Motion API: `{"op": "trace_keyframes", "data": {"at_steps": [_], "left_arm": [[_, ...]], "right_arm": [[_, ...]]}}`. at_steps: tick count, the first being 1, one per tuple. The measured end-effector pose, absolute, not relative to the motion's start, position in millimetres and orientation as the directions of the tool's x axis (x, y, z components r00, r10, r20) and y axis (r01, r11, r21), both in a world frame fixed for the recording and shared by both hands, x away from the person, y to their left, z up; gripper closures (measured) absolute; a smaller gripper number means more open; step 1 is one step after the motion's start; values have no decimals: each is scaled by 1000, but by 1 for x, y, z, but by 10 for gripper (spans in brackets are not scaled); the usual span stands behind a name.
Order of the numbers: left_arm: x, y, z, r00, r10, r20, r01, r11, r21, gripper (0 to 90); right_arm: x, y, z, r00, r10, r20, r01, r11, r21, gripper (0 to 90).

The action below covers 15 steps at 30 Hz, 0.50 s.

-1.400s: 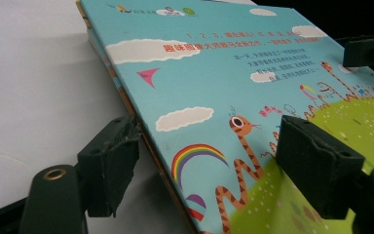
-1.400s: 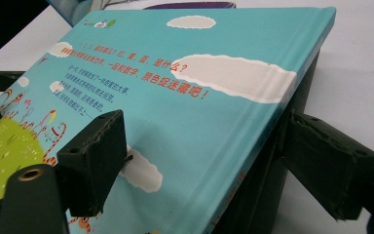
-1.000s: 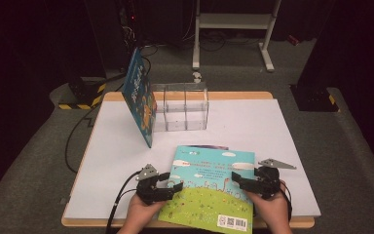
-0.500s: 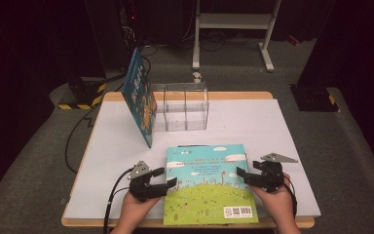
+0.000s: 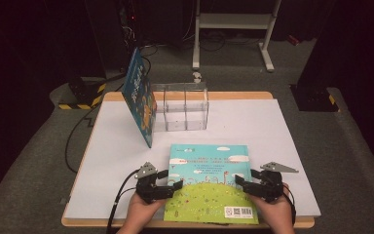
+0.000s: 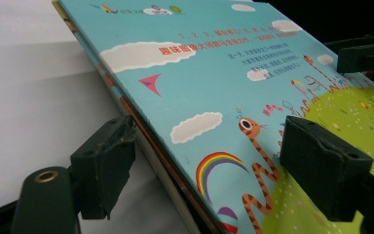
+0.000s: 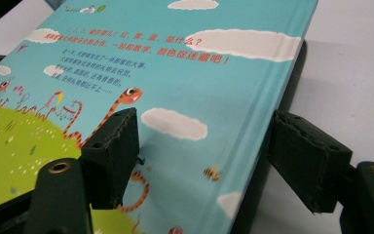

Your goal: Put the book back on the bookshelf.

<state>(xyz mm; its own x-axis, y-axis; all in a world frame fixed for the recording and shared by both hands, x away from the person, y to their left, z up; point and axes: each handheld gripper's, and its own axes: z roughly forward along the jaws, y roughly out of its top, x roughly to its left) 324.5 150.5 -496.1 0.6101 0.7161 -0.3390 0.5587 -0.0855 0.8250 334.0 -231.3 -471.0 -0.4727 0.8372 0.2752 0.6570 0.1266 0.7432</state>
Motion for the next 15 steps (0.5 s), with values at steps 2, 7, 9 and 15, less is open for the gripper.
{"op": "trace_keyframes", "data": {"at_steps": [2,7,9,15], "left_arm": [[330,146,-492,615,733,-291,531,-112,840,252],[348,143,-493,622,724,-298,531,-110,840,256],[352,144,-493,630,717,-297,527,-113,843,255],[351,148,-499,605,705,-369,575,-67,815,183]], "right_arm": [[341,-235,-472,-467,833,297,665,109,739,260],[358,-237,-471,-449,848,281,666,107,739,261],[365,-236,-469,-446,855,263,661,117,741,261],[363,-242,-474,-472,821,322,676,102,730,199]]}}
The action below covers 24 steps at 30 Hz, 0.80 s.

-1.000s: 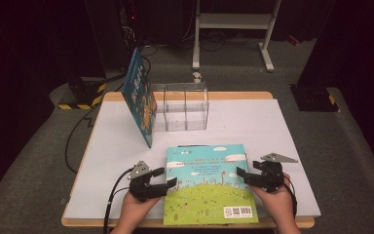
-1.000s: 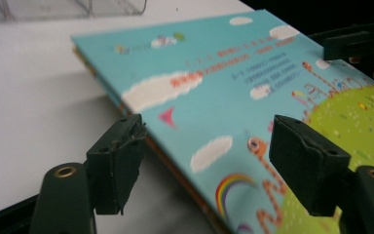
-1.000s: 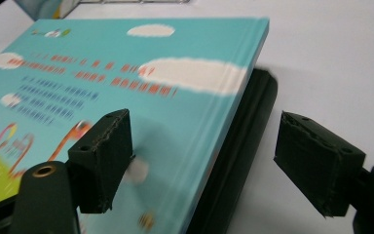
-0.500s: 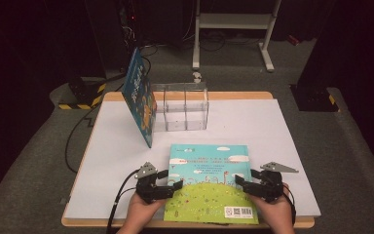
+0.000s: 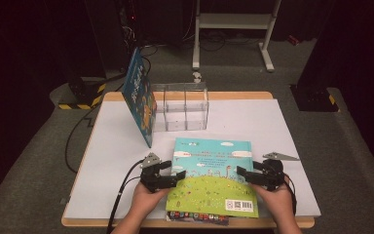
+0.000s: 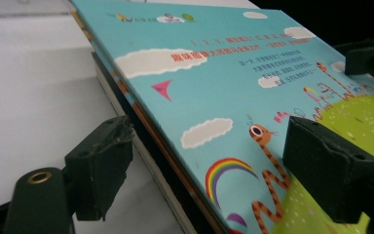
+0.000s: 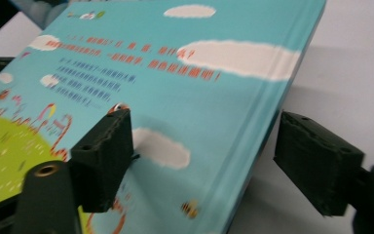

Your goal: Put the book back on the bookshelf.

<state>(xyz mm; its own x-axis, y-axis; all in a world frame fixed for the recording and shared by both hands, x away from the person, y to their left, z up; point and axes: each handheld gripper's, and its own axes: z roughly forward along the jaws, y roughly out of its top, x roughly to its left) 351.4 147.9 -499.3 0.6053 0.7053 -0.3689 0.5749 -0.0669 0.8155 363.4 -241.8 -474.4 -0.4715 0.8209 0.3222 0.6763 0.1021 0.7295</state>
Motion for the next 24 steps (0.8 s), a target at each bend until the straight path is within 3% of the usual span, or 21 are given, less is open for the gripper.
{"op": "trace_keyframes", "data": {"at_steps": [5,9,13,24], "left_arm": [[357,143,-505,608,653,-452,631,-52,774,146],[355,137,-499,614,675,-408,615,-85,784,147],[357,140,-495,613,675,-410,628,-102,771,179],[360,148,-453,622,729,-287,467,-51,883,335]], "right_arm": [[352,-241,-482,-496,780,381,683,78,727,187],[349,-239,-480,-474,793,383,697,72,713,205],[348,-244,-475,-463,792,397,698,50,714,300],[347,-237,-431,-499,819,282,552,49,833,419]]}}
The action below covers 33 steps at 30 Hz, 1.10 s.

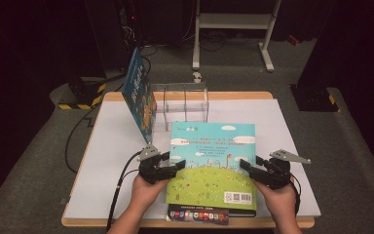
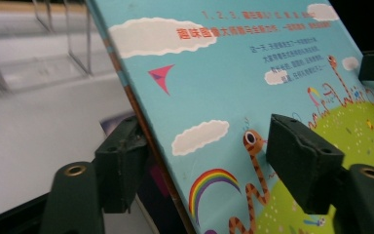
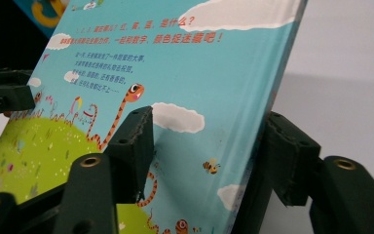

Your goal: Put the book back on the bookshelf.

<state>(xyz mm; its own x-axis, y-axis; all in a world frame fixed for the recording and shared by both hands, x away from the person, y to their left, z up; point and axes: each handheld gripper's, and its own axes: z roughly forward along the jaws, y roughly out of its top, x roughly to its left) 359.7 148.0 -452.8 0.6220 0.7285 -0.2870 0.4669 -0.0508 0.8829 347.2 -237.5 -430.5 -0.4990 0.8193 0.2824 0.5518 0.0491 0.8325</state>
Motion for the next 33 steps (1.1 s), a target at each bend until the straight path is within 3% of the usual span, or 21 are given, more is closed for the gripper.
{"op": "trace_keyframes", "data": {"at_steps": [10,20,33], "left_arm": [[360,160,-424,595,770,-229,336,20,942,452],[367,161,-402,574,807,-142,208,23,978,516],[390,147,-403,580,807,-108,162,16,987,514]], "right_arm": [[346,-225,-390,-528,829,184,387,42,921,538],[346,-213,-365,-524,850,56,239,83,967,549],[363,-220,-365,-481,876,40,206,69,976,528]]}}
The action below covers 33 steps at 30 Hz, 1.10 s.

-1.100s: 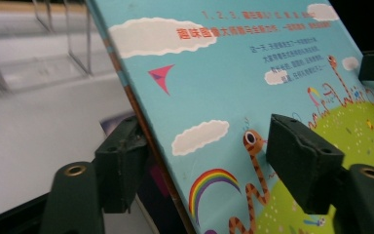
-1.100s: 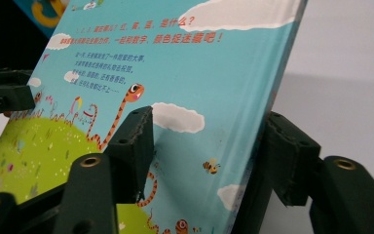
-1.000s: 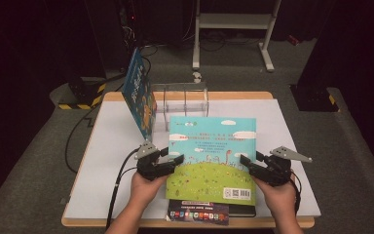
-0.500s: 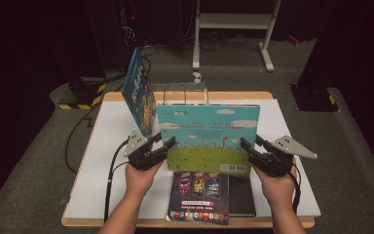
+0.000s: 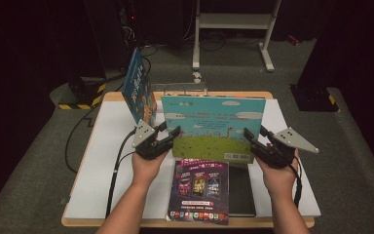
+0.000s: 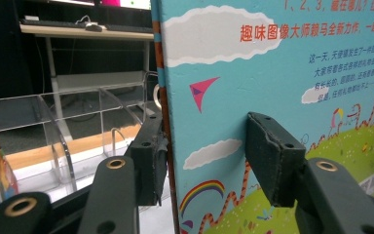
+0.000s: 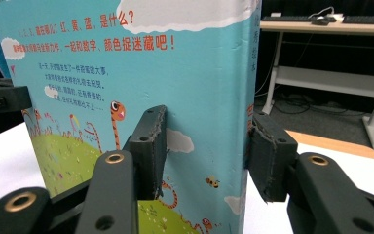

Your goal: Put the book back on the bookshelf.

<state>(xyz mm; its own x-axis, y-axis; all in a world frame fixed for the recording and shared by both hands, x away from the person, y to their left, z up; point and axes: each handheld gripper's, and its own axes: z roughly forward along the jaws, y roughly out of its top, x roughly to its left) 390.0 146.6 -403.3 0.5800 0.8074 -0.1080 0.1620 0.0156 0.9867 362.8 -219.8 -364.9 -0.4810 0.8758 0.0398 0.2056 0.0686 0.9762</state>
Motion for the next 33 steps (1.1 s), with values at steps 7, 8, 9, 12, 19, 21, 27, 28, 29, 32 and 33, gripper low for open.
{"op": "trace_keyframes", "data": {"at_steps": [7,8,9,12,19,21,27,28,29,32,33], "left_arm": [[384,147,-412,591,803,-72,136,-11,991,506],[382,147,-413,594,802,-63,125,-15,992,503],[379,147,-413,598,800,-53,116,-21,993,499],[370,149,-414,602,798,-39,98,-25,995,470],[361,153,-414,600,799,-48,87,-5,996,400],[362,154,-414,602,797,-49,92,-8,996,393],[358,165,-418,594,802,-62,119,-11,993,390],[355,170,-421,593,803,-64,124,-12,992,391],[353,173,-423,592,803,-61,126,-18,992,391],[346,189,-432,575,812,-96,157,5,988,394],[345,193,-433,570,815,-102,161,11,987,395]], "right_arm": [[361,-221,-376,-488,872,39,209,74,975,526],[356,-222,-379,-494,869,33,187,69,980,523],[353,-223,-380,-498,867,33,180,66,981,520],[340,-225,-382,-527,849,48,170,50,984,504],[331,-226,-374,-601,796,69,153,30,988,313],[334,-223,-369,-635,770,65,157,46,986,347],[335,-214,-361,-687,727,16,132,104,986,473],[335,-215,-360,-709,705,30,144,103,984,509],[334,-215,-359,-724,689,28,140,108,984,551],[330,-212,-358,-754,657,-1,123,142,982,708],[329,-210,-358,-778,628,-1,115,145,983,794]]}}
